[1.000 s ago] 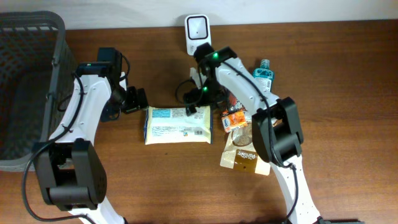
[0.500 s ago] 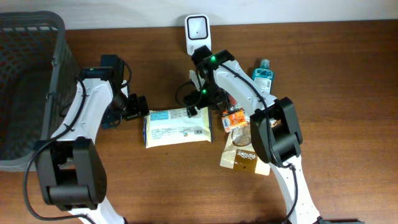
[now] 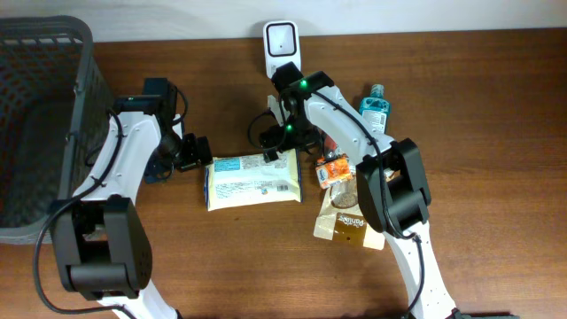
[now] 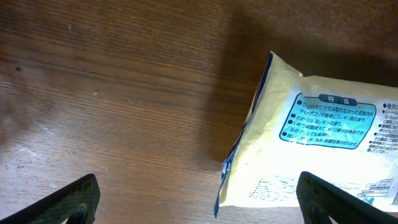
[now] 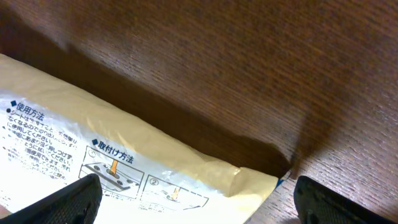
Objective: Scan the item barcode
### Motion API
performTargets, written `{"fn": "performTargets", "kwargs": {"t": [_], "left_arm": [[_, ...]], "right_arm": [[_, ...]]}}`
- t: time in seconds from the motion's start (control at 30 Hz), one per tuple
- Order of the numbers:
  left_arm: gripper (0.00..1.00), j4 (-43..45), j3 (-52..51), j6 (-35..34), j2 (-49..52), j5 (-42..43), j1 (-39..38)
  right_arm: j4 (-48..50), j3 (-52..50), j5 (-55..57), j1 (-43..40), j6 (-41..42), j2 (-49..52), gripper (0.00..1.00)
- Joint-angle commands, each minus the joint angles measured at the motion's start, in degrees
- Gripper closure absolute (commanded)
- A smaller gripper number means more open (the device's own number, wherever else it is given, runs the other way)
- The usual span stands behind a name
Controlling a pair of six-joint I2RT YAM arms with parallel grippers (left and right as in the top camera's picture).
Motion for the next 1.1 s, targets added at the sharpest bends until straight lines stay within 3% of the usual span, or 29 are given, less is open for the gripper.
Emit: {"fn": "performTargets", "kwargs": {"t": [0.0,0.03,0.13,0.17,0.2,0.4,0.63,0.83,1.07], "left_arm": [[0.01,-0.1,-0.4,-0.2,-0.2,0.4,0.0],[0.01,-0.1,-0.4,-0.2,-0.2,0.4,0.0],[0.01,-0.1,-0.4,-0.2,-0.2,0.4,0.0],[0.01,-0.1,-0.4,-0.2,-0.2,0.4,0.0],[0.01,-0.1,-0.4,-0.2,-0.2,0.4,0.0],[0.01,-0.1,-0.4,-0.2,-0.2,0.4,0.0],[0.01,-0.1,-0.4,-0.2,-0.2,0.4,0.0],[0.01,-0.1,-0.4,-0.2,-0.2,0.4,0.0],[0.01,-0.1,-0.4,-0.2,-0.2,0.4,0.0]], "right_arm": [[1.1,-2.2,-0.9,0.0,-0.4,0.1,0.07],[1.7,-3.3,-1.0,0.2,-0.4,0.1,0.15],[3.8,-6.3,-0.9,0.7,-0.4,0.1,0.23],[4.1,-6.8,-0.9,0.7,-0.4,0.1,0.30],[4.2,-7.0,-0.9,0.7,0.0,0.1,0.48],[4.4,-6.9,0.0,-0.5,6.1,0.1,0.96],[1.7,-2.8,0.5,-3.7,8.6,0.0,0.96],[-11.1,13.5,10.4,-9.0,10.2,0.0,0.96],[-22.3,35.0,10.9,-9.1,9.7,0.0,0.96]]}}
